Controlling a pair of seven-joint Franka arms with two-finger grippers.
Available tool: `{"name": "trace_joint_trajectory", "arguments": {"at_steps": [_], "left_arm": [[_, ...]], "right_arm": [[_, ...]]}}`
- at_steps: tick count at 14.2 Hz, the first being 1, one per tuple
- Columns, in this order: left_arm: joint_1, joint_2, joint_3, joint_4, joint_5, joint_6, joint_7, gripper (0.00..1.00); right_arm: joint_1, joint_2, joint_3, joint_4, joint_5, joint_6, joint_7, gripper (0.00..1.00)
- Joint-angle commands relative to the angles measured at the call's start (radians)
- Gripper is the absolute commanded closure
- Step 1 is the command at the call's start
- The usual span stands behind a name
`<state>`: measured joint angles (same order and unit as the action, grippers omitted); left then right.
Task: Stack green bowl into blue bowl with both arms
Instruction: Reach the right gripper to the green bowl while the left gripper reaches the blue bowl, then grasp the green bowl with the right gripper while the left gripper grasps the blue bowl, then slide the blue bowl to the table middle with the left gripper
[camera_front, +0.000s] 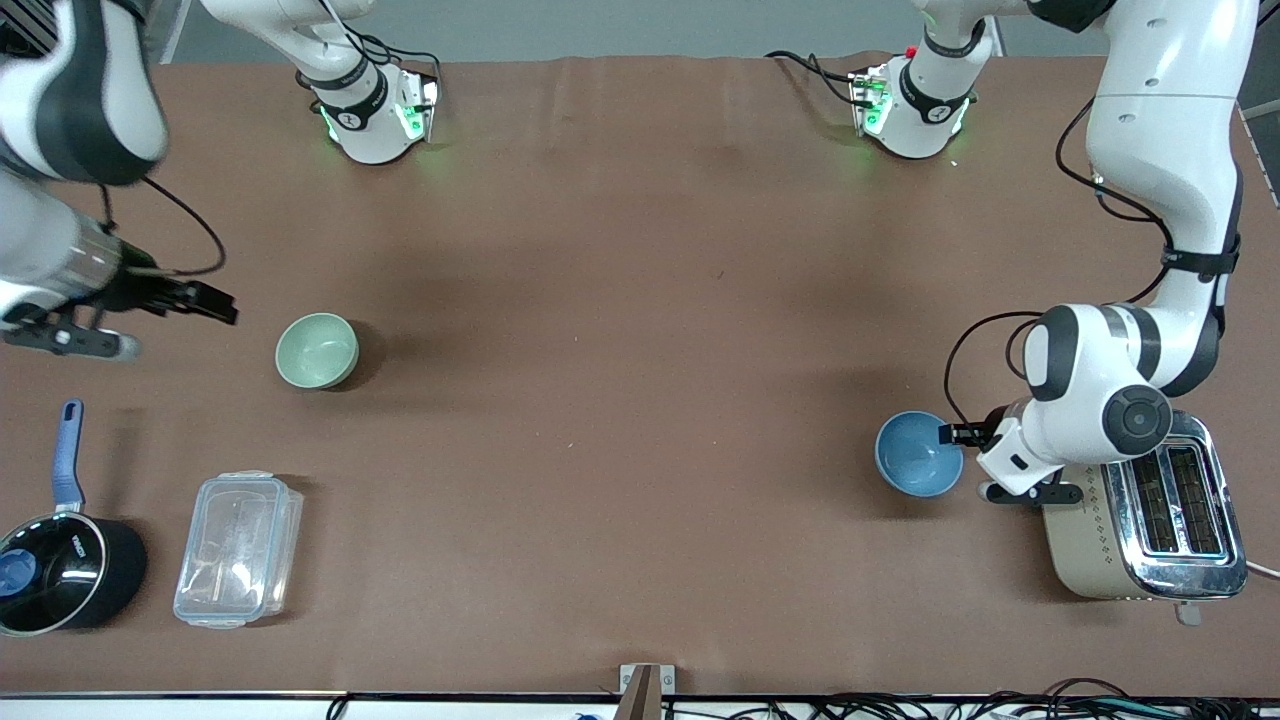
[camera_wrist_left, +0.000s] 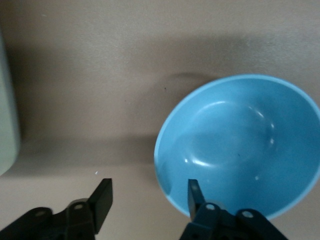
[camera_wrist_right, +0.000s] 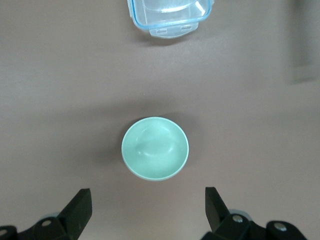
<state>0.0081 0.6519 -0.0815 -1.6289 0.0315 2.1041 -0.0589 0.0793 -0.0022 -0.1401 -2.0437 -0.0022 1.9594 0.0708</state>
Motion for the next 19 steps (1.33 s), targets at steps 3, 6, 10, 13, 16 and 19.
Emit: {"name": "trace_joint_trajectory", "arguments": {"at_steps": [3,6,10,13,16,19], "left_arm": [[-0.005,0.061,-0.001,0.046,-0.025,0.025,-0.001,0.67],[-0.016,0.051,-0.009,0.058,-0.088,0.027,0.001,0.98],[-0.036,0.038,-0.162,0.119,-0.091,-0.001,-0.105,1.0],[-0.172,0.035,-0.207,0.127,-0.087,-0.002,-0.304,1.0],[-0.351,0.061,-0.202,0.152,-0.088,0.016,-0.493,1.0],[-0.457,0.126,-0.202,0.165,-0.088,0.102,-0.588,0.99]], "right_arm": [[-0.012,-0.048,-0.01,-0.337,-0.022,0.387,-0.077,0.0],[-0.016,0.005,-0.026,-0.449,-0.022,0.583,-0.105,0.0],[-0.024,0.089,-0.027,-0.513,-0.022,0.754,-0.156,0.0],[-0.033,0.143,-0.039,-0.552,-0.022,0.867,-0.175,0.02],[-0.033,0.154,-0.039,-0.555,-0.022,0.881,-0.175,0.14],[-0.035,0.182,-0.041,-0.555,-0.021,0.903,-0.172,0.37]]}}
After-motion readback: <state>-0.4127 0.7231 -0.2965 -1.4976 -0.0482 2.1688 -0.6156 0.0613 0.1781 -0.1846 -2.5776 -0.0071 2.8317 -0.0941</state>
